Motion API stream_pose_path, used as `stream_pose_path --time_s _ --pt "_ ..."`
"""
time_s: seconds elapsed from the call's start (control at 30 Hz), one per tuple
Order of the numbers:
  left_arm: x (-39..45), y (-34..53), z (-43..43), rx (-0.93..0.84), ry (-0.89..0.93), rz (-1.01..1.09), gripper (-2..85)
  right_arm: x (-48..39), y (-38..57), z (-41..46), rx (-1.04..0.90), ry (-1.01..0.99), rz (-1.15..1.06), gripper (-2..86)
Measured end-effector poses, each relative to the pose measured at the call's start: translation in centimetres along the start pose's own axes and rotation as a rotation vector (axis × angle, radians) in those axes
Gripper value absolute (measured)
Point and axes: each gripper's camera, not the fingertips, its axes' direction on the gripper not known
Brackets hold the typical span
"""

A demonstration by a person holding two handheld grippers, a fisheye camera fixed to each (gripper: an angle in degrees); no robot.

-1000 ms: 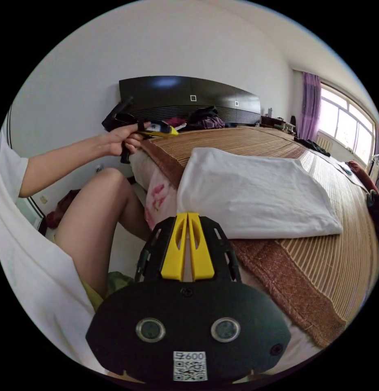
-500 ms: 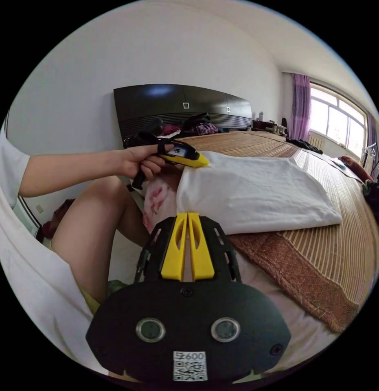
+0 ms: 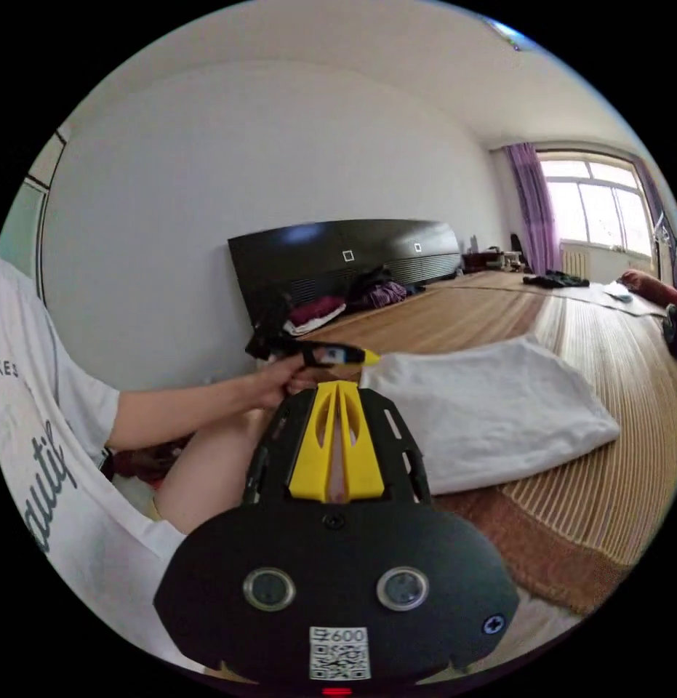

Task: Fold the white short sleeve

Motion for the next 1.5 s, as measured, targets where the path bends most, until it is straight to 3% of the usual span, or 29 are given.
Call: stream_pose_path --time_s 0.07,0.2,0.3,0.5,0.57,0.7,0.83,0.9,0.93,0.97,1.03,1.2,1.27,1.37,1.5 --pt "-0.6 2.8 -0.6 0.057 -0.018 0.039 0.0 2.7 -6.3 5.2 -0.218 0.028 0.025 -0.9" --pt "-0.4 5.8 -2.3 0.102 -0.077 0.108 0.0 5.2 -12.9 12.6 -0.247 0.126 0.013 -0.9" --pt "-0.9 7.2 -3.7 0.092 -0.099 0.104 0.0 4.9 -17.2 20.9 -0.402 0.119 -0.124 -0.9" --pt "-3.6 11.2 -6.7 0.109 -0.082 0.108 0.0 10.6 -21.0 31.8 -0.658 -0.047 -0.137 -0.8" --pt "-4.8 13.1 -7.9 0.117 -0.070 0.101 0.0 15.4 -22.4 32.0 -0.635 -0.171 -0.086 -0.8" --pt "-5.7 15.8 -9.4 0.124 -0.096 0.112 0.0 24.8 -24.7 31.0 -0.573 -0.156 0.092 -0.8" --pt "-7.0 19.2 -11.1 0.133 -0.103 0.114 0.0 35.9 -26.6 27.1 -0.360 0.080 0.469 -0.8" --pt "-7.8 20.9 -11.8 0.136 -0.095 0.106 0.0 38.1 -27.1 25.5 -0.285 0.144 0.556 -0.8" --pt "-8.1 22.0 -12.2 0.137 -0.096 0.105 0.0 38.2 -27.5 24.0 -0.251 0.357 0.582 -0.9" --pt "-8.3 23.2 -12.6 0.136 -0.101 0.107 0.0 37.3 -28.0 22.5 -0.206 0.531 0.535 -0.9" --pt "-8.6 25.0 -13.1 0.138 -0.109 0.109 0.0 35.3 -28.5 20.8 -0.163 0.656 0.454 -0.9" --pt "-7.8 30.8 -14.2 0.155 -0.174 0.156 0.1 23.6 -27.6 20.5 -0.275 0.532 0.000 -0.9" --pt "-2.8 34.4 -14.1 0.147 -0.386 0.334 0.3 15.9 -25.2 20.2 -0.311 0.467 -0.175 -0.9" --pt "6.6 40.9 -13.5 0.228 -0.584 0.619 0.5 8.0 -22.4 19.2 -0.237 0.385 -0.230 -0.8" --pt "13.5 47.8 -11.7 0.258 -0.416 0.702 0.9 4.2 -21.2 19.6 -0.170 0.184 -0.144 -0.8"
